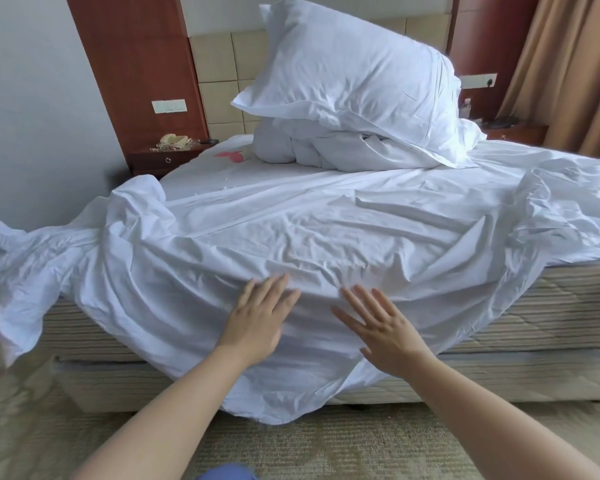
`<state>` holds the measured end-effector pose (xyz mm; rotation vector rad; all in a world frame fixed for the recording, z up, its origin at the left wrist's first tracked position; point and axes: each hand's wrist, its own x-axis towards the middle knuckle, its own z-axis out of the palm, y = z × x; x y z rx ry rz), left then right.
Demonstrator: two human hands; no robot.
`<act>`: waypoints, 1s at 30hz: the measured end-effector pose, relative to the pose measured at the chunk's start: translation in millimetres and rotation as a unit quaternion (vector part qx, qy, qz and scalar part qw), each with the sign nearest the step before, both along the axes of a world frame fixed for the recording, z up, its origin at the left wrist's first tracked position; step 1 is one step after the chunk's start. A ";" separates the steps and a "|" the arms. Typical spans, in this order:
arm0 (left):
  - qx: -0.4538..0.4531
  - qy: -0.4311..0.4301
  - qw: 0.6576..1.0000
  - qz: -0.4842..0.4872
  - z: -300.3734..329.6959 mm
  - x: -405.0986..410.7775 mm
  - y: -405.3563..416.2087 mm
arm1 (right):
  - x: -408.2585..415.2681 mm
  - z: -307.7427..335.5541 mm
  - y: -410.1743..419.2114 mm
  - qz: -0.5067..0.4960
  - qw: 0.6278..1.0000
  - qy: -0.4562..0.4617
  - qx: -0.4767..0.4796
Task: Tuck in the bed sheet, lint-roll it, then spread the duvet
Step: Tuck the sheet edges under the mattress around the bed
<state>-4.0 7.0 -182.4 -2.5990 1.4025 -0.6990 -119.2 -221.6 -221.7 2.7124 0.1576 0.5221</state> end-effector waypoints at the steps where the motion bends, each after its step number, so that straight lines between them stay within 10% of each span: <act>1: 0.003 -0.022 1.000 -0.021 -6.3 0.4 5.2 | -3.6 -7.0 -0.4 0.016 1.000 -0.005 -0.023; 15: 0.015 0.000 1.000 0.028 -28.8 10.6 -5.5 | 43.3 -33.3 -6.3 -0.166 0.983 -0.075 0.024; 30: 0.112 -0.007 0.990 0.085 -31.8 7.7 -13.3 | 15.1 -83.9 11.1 -0.058 0.994 -0.077 0.060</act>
